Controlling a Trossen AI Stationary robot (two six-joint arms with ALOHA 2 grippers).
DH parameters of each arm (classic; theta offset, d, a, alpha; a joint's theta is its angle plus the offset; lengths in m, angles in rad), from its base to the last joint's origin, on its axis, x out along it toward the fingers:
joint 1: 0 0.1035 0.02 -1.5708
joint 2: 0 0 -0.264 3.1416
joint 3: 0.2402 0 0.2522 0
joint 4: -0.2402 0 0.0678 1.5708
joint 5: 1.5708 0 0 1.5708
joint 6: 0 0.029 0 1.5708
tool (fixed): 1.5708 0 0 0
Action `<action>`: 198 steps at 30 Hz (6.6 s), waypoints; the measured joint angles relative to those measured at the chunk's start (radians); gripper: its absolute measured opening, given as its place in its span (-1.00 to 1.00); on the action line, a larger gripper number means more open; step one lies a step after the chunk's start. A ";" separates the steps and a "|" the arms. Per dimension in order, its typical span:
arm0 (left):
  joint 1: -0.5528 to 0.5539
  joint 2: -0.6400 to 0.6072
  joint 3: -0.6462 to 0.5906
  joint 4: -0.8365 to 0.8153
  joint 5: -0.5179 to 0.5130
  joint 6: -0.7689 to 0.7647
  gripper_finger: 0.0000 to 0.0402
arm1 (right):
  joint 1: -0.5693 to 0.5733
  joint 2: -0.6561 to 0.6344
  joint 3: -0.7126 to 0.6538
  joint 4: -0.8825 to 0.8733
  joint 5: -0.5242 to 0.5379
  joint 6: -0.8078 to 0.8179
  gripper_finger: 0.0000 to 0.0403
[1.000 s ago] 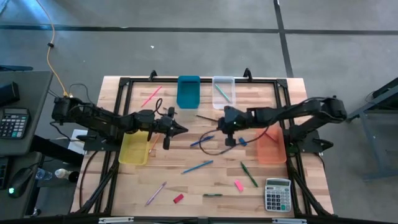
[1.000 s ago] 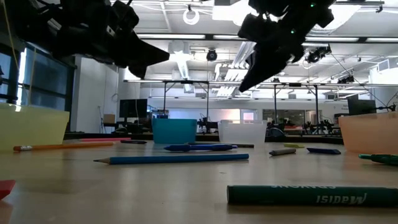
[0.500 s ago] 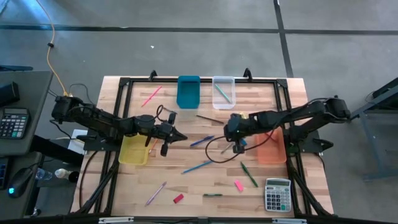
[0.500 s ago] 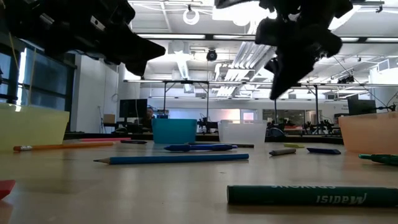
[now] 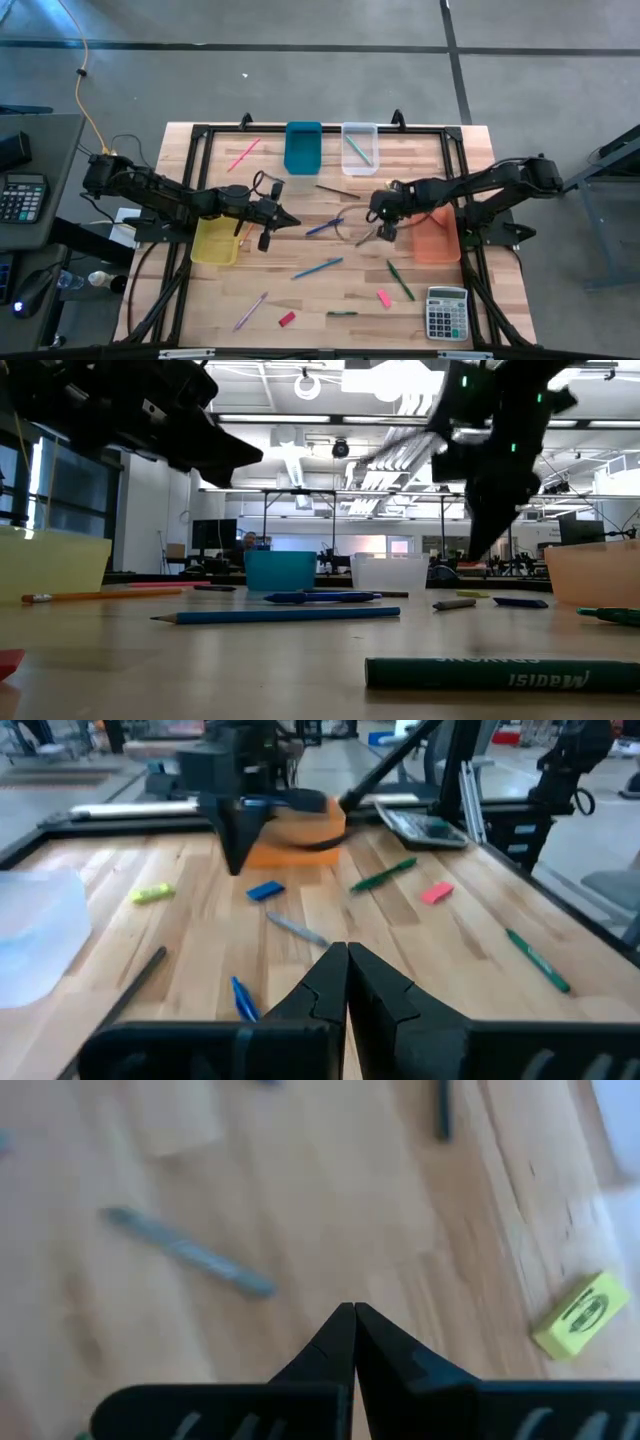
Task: Sort crayons/erasers/pens/pencils in bins
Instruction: Put the yellow eraser into the yellow bin
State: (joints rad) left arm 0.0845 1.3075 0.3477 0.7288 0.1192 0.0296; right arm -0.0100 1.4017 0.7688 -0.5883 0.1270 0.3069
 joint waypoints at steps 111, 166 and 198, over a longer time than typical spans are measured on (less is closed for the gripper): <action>-0.009 0.382 0.338 -0.014 -0.061 -0.447 -0.27 | 0.407 0.237 -0.129 1.044 0.694 -0.578 -0.70; -0.045 0.088 0.448 -0.720 -0.240 -0.130 -0.97 | 0.438 0.235 -0.128 1.105 0.797 -0.620 0.07; -0.248 -0.229 0.407 -1.995 -0.050 -0.568 -0.98 | 0.409 0.235 -0.128 1.093 0.701 -0.619 -1.00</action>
State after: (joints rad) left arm -0.1633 1.0786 0.7544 -1.2663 0.0694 -0.5383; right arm 0.3988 1.6363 0.6403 0.5042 0.8277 -0.3122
